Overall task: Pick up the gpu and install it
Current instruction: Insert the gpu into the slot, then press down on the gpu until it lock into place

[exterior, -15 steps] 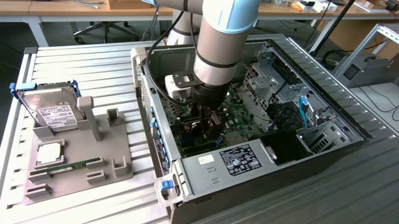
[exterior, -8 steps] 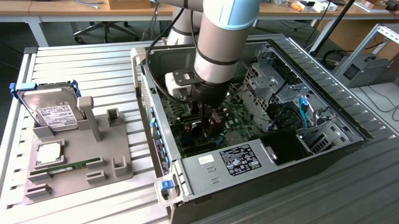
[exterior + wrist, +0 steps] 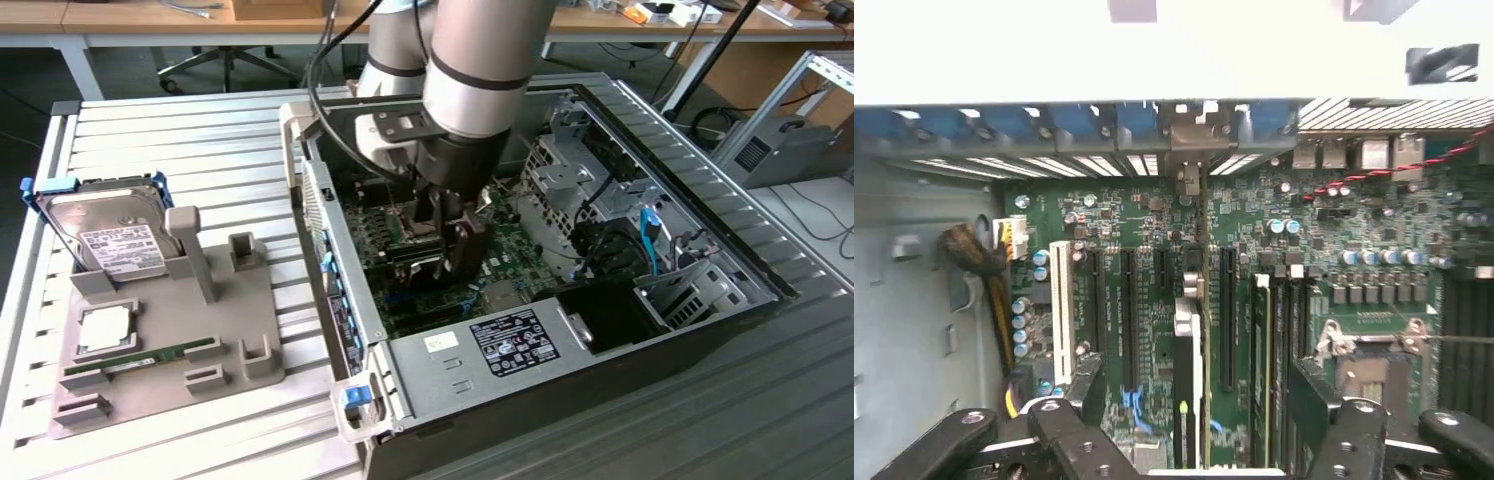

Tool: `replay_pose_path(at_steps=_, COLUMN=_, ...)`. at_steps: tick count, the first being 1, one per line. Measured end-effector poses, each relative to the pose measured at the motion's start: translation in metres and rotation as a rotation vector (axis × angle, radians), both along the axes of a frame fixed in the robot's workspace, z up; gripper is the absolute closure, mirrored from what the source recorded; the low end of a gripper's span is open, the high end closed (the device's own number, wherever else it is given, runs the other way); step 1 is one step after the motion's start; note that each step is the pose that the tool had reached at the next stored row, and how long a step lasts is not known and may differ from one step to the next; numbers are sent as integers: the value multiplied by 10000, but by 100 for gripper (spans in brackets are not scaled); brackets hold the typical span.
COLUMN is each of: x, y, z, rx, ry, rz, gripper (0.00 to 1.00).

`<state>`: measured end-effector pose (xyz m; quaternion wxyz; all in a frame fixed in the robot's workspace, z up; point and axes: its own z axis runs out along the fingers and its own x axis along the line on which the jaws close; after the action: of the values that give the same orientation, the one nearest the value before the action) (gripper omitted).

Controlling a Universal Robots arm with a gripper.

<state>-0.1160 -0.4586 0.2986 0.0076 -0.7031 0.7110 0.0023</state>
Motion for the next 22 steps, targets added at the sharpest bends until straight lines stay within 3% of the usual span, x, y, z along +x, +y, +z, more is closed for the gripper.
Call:
replay_pose_path(at_steps=4, x=0, y=0, z=170, rx=0, ry=0, rz=0, gripper=17)
replay_pose_path(at_steps=9, x=0, y=0, z=286, rx=-1, ry=0, rz=0, gripper=17)
replay_pose_path(at_steps=22, x=0, y=0, z=316, rx=0, ry=0, rz=0, gripper=17)
